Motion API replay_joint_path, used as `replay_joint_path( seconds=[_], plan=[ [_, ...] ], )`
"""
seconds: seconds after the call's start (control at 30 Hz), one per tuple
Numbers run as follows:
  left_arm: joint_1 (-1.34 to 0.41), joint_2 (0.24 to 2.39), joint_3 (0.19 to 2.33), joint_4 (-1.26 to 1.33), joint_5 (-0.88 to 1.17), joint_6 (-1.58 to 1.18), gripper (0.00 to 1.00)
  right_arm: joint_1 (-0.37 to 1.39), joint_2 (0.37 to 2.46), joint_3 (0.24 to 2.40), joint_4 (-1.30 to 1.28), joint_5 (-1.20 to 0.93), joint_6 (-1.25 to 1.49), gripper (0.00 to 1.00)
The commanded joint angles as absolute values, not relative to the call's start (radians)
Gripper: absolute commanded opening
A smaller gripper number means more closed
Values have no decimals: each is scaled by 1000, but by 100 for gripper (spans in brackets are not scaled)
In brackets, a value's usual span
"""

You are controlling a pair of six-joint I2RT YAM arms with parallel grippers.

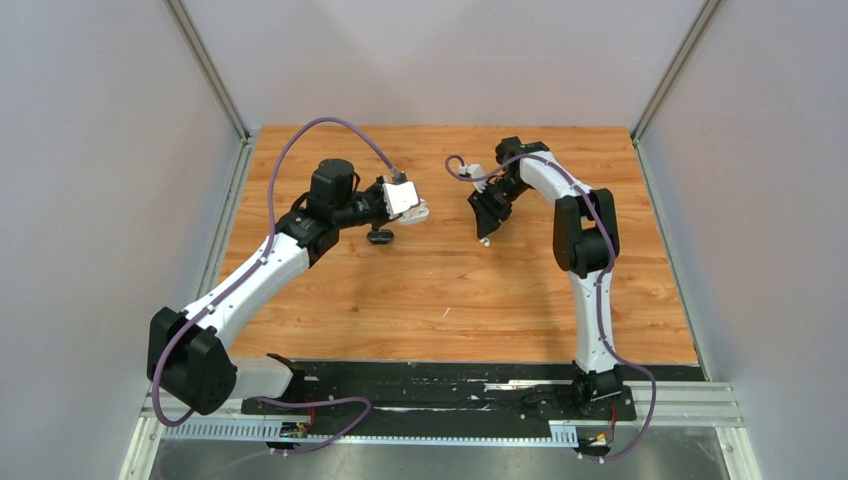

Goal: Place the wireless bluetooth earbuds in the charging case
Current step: Pick up the earbud from the center of the board.

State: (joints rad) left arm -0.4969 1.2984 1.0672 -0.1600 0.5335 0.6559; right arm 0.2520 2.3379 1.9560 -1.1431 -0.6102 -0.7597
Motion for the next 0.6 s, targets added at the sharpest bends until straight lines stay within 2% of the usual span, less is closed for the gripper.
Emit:
replay_joint_path(
  seconds=[0.0, 0.17, 0.33, 0.57],
  plan=[
    [-494, 1298, 1082, -123, 546, 640, 0, 250, 2332, 1946, -1121, -590, -760, 38],
    [-494, 1301, 1083, -118, 552, 634, 0, 247, 2332, 1950, -1125, -591, -759, 37],
    [-494, 1299, 1082, -122, 550, 633, 0, 240, 2320, 1958, -1147, -661, -766, 41],
    [-493, 1301, 1086, -122, 553, 636, 0, 225, 2321, 1987, -1160, -685, -746, 42]
  ],
)
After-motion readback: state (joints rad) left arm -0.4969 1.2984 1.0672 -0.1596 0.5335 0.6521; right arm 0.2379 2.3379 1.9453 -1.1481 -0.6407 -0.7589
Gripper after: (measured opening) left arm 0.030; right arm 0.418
